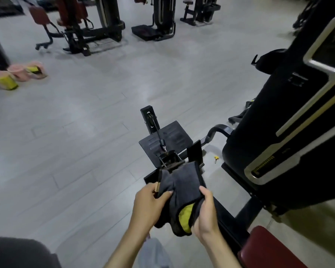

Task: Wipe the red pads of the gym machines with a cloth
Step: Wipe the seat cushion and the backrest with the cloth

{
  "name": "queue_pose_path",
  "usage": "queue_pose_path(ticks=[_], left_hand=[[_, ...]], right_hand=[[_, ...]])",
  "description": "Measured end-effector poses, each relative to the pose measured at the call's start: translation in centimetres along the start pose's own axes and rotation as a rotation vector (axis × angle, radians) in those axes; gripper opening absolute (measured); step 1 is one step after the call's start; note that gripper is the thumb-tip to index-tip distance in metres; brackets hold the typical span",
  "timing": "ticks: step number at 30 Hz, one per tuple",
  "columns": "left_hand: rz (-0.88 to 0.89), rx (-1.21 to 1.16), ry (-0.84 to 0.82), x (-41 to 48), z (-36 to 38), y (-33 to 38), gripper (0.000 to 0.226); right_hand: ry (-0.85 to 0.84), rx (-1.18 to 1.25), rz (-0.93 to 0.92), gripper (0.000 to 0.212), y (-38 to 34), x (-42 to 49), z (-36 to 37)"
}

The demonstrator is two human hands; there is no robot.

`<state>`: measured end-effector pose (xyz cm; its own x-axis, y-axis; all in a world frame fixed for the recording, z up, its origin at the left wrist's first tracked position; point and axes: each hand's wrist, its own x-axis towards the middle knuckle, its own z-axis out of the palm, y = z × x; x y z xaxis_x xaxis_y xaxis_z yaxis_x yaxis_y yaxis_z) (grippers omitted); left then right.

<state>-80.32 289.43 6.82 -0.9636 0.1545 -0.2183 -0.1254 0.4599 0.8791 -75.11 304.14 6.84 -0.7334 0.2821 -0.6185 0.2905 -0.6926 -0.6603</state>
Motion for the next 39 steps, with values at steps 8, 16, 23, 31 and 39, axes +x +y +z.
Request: queue_pose_path(ticks=[8, 16, 23, 31, 39], left_hand=[[-0.13, -0.047, 0.198, 16.7, -13.9, -3.0, 0.037], [-0.172, -0.103, 0.259, 29.9, -27.6, -5.1, 0.024], [-0.189, 0.066, 0.342, 43.8, -37.8, -9.5, 0.045], [-0.185, -0.209, 0.029, 61.9, -48.4, -9.6, 0.018], [-0.098, -0.281, -0.443, 80.2, -52.6, -3.5, 0.028]], right_hand=[[0.075, 0.151, -0.009, 0.039, -3.4, 13.7, 14.9], [0.032, -0.077, 0.0, 0.044, -3.8, 25.1, 29.0], [-0.106, -0.507, -0.116, 0.023, -4.2, 35.9, 40.1], [-0.067, -0.555, -0.246, 0.039, -5.9, 46.4, 54.3], [0.108, -0.587, -0.353, 0.037, -10.9, 55.8, 61.2]])
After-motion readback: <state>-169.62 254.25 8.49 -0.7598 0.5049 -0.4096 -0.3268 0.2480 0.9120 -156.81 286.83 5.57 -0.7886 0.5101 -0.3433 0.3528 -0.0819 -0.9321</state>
